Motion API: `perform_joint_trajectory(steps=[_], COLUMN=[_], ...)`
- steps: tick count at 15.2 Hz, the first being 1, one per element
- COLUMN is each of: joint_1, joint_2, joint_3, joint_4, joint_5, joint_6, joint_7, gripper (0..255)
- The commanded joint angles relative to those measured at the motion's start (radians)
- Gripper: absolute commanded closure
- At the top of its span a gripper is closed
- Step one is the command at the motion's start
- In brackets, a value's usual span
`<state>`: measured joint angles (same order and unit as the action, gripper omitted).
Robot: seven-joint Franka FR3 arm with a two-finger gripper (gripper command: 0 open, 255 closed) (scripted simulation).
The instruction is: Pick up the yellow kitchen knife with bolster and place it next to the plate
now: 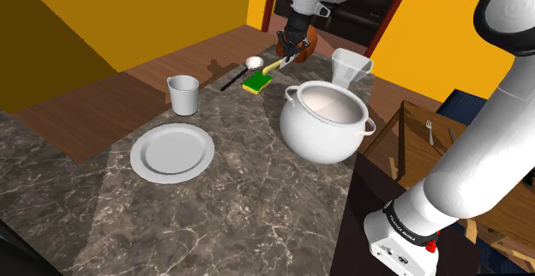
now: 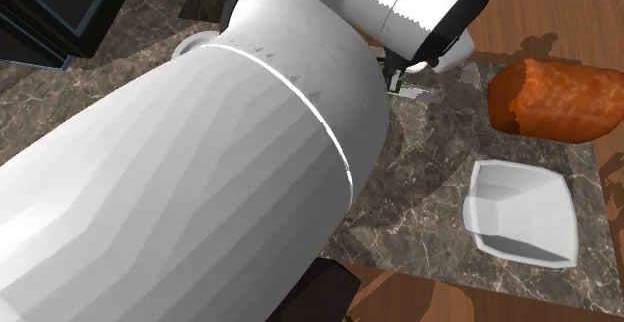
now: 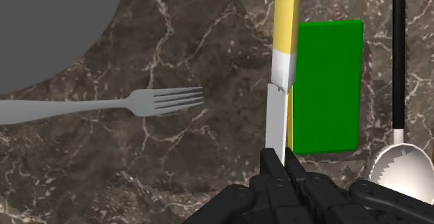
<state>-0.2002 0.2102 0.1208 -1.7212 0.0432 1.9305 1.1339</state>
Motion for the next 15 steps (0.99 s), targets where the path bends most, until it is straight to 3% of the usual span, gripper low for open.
perform_joint_trajectory(steps=[1,15], joint_1=[0.018,0.158], joint_2=[-0.04,-0.301], joint_3=[0.013,0.148], joint_4=[-0.054,-0.373], joint_5=[0.003,0.053], joint_6=[0.016,0.095], joint_7=[0.031,0.283], gripper=[255,255])
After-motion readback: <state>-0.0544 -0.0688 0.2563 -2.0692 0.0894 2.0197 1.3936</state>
